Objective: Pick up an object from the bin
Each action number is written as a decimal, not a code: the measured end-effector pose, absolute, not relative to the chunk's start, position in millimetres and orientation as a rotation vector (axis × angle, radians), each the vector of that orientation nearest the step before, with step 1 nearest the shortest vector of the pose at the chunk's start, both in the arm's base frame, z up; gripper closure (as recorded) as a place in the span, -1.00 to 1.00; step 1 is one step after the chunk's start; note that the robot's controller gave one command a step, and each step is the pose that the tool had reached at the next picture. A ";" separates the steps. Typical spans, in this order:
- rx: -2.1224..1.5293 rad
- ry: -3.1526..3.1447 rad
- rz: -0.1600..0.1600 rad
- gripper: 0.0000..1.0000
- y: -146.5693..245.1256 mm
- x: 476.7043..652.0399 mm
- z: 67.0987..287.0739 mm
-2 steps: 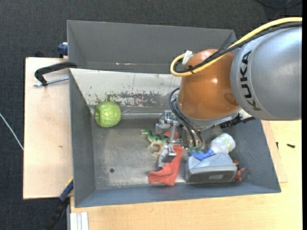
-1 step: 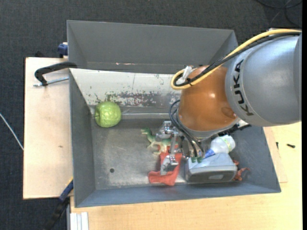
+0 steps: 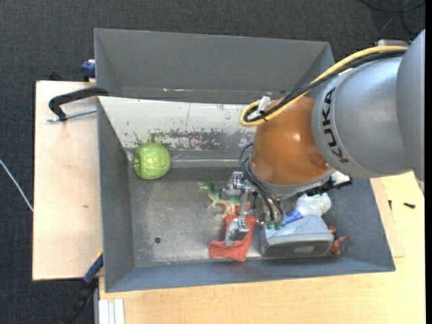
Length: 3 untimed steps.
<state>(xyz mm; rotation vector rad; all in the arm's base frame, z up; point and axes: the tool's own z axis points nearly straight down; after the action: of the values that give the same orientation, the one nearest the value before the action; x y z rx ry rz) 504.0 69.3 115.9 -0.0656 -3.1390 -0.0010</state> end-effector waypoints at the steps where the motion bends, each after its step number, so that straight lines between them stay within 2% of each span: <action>1: -0.172 -3.146 -0.010 -1.00 46.0 522.5 89.7; 2: -0.202 -3.143 -0.006 1.00 17.8 540.3 76.0; 3: -0.202 -3.143 -0.006 1.00 17.8 540.3 75.9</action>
Offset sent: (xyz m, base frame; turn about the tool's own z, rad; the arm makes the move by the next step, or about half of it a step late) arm 0.0326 -0.0533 -0.0459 0.0874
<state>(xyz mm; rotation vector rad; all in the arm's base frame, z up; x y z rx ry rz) 540.3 17.8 75.9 -0.2023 -3.1431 -0.0059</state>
